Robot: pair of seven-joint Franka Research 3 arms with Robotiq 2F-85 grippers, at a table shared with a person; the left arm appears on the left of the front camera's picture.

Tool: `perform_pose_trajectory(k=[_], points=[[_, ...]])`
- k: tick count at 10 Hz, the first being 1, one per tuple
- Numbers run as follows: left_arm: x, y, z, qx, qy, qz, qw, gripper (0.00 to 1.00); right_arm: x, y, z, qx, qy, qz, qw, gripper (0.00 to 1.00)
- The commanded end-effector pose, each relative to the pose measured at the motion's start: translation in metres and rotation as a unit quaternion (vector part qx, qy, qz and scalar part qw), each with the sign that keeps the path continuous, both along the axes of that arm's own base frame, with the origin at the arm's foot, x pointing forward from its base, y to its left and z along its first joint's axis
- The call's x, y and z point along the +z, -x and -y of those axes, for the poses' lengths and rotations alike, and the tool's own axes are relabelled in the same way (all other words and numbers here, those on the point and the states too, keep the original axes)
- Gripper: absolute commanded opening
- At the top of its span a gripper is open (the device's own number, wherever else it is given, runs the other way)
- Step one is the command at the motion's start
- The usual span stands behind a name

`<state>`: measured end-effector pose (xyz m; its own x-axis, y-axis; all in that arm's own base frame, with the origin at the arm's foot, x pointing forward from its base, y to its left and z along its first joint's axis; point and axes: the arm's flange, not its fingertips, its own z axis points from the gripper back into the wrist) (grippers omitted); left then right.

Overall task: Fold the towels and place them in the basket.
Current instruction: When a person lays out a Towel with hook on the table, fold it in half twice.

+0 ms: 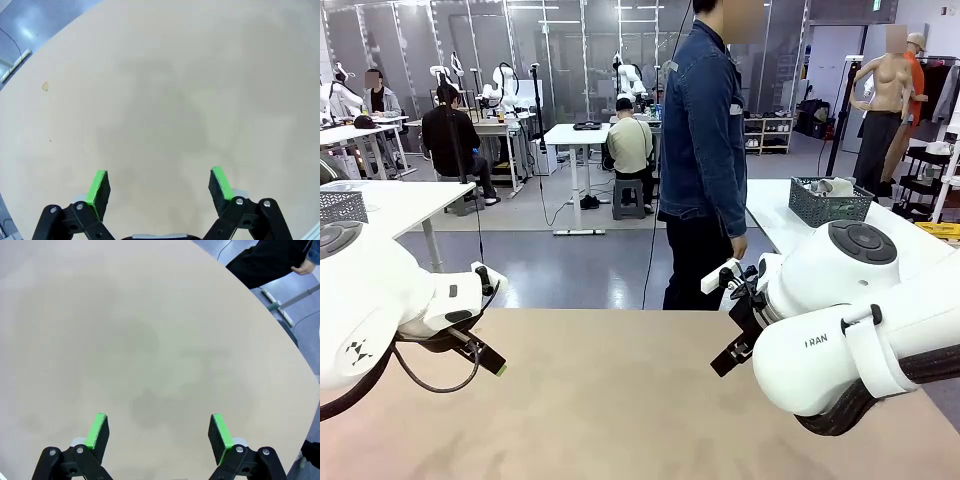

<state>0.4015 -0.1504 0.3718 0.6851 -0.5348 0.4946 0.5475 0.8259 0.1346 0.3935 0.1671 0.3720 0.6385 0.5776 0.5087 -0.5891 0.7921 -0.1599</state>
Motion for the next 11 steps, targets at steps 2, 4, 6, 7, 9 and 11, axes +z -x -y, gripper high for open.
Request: perform_pose_trajectory(k=[2, 4, 6, 7, 9, 11], points=[[0.000, 0.000, 0.000, 0.000, 0.000, 0.000, 1.000, 1.00, 0.026, 0.000, 0.000, 0.033, 0.016, 0.010, 0.999, 1.00], [0.060, 0.003, 0.000, 0.010, -0.007, -0.012, 1.000, 1.00, 0.094, -0.006, 0.016, 0.020, -0.032, -0.013, 0.999, 1.00], [0.134, 0.014, -0.018, 0.009, 0.017, 0.000, 1.000, 1.00, 0.174, 0.001, 0.041, 0.028, -0.044, -0.014, 0.999, 1.00], [0.174, 0.026, -0.035, 0.003, 0.039, -0.001, 0.999, 1.00, 0.212, 0.008, 0.063, 0.023, -0.059, -0.013, 0.998, 1.00], [0.255, 0.065, -0.090, 0.010, 0.074, -0.017, 0.997, 1.00, 0.271, 0.041, 0.112, 0.001, -0.073, -0.003, 0.997, 1.00], [0.316, 0.101, -0.136, 0.047, 0.048, 0.028, 0.997, 1.00, 0.301, 0.072, 0.153, -0.037, -0.050, 0.004, 0.998, 1.00]])
